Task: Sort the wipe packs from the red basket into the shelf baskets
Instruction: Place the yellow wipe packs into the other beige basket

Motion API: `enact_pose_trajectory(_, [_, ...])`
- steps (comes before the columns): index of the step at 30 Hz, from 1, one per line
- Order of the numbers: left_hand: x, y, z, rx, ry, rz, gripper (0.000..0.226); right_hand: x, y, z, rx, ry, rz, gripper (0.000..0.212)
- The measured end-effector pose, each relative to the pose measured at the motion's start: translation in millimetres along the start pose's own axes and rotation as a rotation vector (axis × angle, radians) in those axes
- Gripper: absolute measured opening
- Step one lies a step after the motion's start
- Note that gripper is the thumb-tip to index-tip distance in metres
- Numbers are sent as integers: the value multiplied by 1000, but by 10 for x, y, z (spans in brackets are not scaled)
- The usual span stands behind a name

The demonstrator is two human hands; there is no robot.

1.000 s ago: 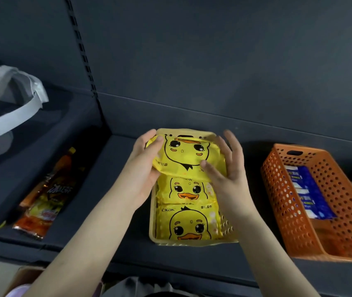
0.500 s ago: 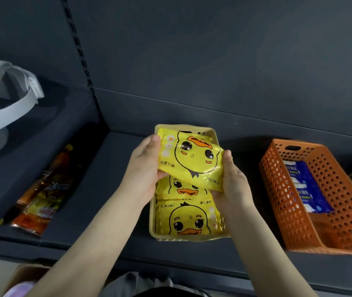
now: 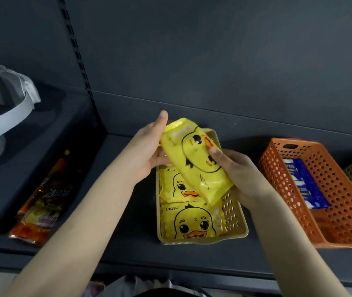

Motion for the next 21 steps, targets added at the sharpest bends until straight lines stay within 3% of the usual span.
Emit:
enact_pose_trajectory(3, [-62,-61,143,3,143,121,57,-44,10,-107,23,171,-52,37])
enact_pose_trajectory(9, [-27,-96,102,-192,465,201,22,5,12,-208,-7,157,-123,58])
enact_pose_trajectory(11, [-64,-120,87,-202,552,340,22,148,-4,-151,-31,189,-113,55])
enact_pose_trajectory(14, [-109,-129,159,-223,654,445,23,224,-46,-122,-102,35,-60,42])
enact_pose_trajectory(21, [33,-7,124,-395,725,205,30,322,-174,-130,-84,-265,-92,29])
Point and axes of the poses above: each hand's wrist, its own y-axis towards the middle knuckle, its own x-axis out of the back of the hand, z = x × y, the point moved 6 cm from there along y, towards the middle knuckle, and after that the axes turned 6 degrees about -x, right-handed, at the moved point
